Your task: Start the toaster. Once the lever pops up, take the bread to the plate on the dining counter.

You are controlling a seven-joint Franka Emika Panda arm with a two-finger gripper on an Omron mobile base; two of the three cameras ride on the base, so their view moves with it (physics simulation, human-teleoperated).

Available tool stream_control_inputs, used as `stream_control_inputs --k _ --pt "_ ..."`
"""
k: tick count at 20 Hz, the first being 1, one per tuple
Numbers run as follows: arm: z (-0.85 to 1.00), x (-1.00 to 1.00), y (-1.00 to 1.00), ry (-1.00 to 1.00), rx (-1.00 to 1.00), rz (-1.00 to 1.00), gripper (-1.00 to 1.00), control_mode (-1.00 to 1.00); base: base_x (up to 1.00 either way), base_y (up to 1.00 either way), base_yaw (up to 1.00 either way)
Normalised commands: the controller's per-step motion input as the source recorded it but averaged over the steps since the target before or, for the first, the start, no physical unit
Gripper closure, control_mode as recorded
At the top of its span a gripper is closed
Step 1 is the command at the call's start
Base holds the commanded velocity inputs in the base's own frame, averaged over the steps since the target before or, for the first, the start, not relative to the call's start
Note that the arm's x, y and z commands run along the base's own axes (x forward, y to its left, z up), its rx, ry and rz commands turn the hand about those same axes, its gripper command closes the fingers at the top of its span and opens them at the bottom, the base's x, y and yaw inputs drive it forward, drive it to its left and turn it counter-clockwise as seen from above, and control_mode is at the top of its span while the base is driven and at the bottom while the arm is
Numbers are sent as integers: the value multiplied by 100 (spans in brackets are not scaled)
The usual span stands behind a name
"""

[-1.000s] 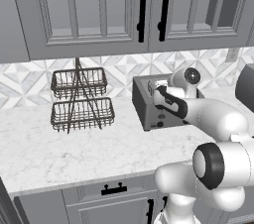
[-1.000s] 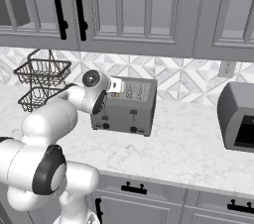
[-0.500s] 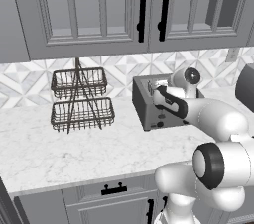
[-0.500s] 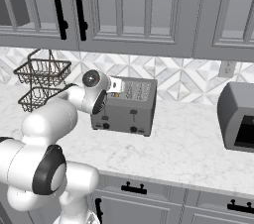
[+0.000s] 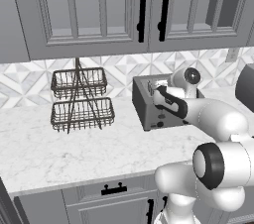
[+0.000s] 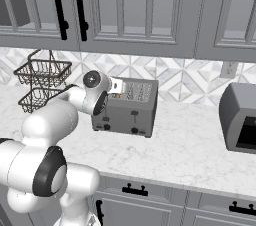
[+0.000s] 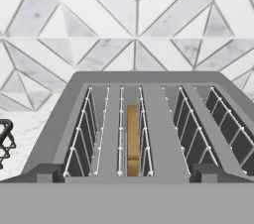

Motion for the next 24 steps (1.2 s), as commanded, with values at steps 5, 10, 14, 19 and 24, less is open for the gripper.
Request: stream_control_inputs --k 5,10,14,19,24 --pt "0 0 0 0 0 0 -100 -100 0 0 0" --pt "0 0 0 0 0 0 -100 -100 0 0 0" --pt "0 0 0 0 0 0 -100 -100 0 0 0" --pt "0 0 0 0 0 0 -100 -100 0 0 0" --pt "0 0 0 0 0 0 -100 -100 0 0 0"
